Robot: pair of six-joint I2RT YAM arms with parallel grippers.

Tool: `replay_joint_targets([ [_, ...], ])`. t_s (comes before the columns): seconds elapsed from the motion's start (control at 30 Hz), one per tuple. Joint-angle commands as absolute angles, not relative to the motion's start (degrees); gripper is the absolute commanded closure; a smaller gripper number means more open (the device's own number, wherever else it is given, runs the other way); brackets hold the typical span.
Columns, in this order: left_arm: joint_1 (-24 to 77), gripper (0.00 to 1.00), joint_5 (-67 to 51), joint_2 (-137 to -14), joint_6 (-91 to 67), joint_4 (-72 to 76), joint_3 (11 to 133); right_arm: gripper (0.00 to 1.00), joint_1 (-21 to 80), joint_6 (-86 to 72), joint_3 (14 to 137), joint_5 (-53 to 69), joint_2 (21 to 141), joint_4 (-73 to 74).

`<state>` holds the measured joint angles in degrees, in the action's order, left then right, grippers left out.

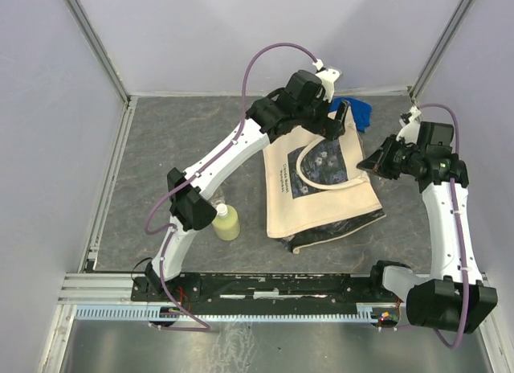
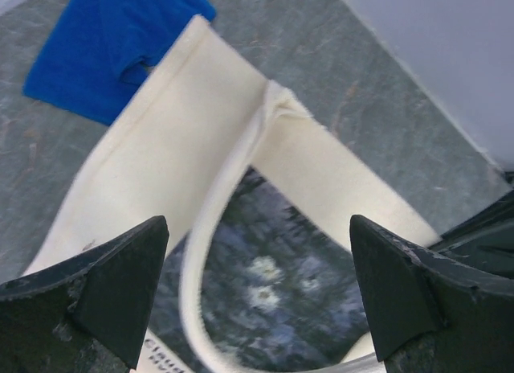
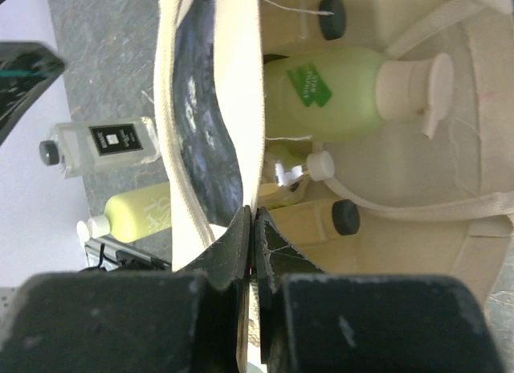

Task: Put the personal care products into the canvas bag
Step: Adjust the canvas bag at the center of the board.

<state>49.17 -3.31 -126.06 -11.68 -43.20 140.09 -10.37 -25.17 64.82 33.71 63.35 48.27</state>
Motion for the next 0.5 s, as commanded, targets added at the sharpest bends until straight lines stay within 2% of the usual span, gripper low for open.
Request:
replay_joint_targets([
  [0.0, 49.7, 0.01, -11.9, -125.0, -18.1, -37.6, 142.7, 0.96, -6.3, -25.3, 69.2, 31.7, 62.1, 48.2],
  [0.27, 49.7, 0.00, -16.5, -125.2, -22.1, -37.1, 142.5, 0.98, 4.6, -27.1, 70.6, 23.9, 65.4, 44.7],
  [0.47, 49.7, 0.00, -12.0, -125.9, -21.5, -41.7, 142.6, 0.98, 10.2, -26.6, 73.6, 19.4, 67.2, 44.9],
])
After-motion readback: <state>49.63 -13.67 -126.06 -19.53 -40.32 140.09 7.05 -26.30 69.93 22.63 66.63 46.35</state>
